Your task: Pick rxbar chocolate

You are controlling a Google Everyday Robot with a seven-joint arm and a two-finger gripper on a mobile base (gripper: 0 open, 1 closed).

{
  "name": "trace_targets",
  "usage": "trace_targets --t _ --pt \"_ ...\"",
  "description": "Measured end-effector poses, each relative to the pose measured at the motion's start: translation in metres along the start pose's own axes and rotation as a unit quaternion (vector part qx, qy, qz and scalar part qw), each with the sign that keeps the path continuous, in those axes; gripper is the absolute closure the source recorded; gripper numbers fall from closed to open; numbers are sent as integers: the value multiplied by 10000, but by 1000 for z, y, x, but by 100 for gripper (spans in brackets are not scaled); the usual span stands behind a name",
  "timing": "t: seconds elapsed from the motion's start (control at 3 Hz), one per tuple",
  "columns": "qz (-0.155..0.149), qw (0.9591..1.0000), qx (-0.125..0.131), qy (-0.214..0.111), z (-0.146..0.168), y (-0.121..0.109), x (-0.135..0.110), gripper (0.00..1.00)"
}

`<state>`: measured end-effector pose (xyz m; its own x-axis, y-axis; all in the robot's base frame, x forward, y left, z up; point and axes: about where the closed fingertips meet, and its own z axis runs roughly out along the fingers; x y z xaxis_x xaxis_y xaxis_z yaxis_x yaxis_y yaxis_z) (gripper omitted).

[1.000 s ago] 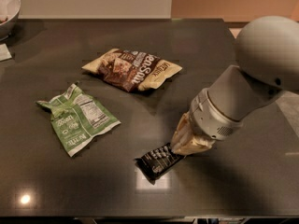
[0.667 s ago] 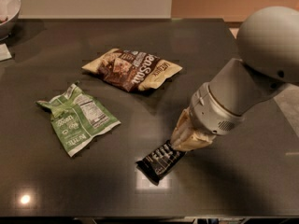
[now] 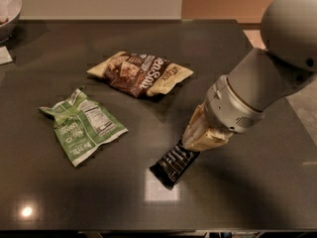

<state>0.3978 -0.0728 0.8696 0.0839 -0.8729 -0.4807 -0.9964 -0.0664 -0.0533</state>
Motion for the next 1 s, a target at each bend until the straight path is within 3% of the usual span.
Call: trace_targets --t 1.0 --pt "3 9995 325 -66 -66 -27 -23 100"
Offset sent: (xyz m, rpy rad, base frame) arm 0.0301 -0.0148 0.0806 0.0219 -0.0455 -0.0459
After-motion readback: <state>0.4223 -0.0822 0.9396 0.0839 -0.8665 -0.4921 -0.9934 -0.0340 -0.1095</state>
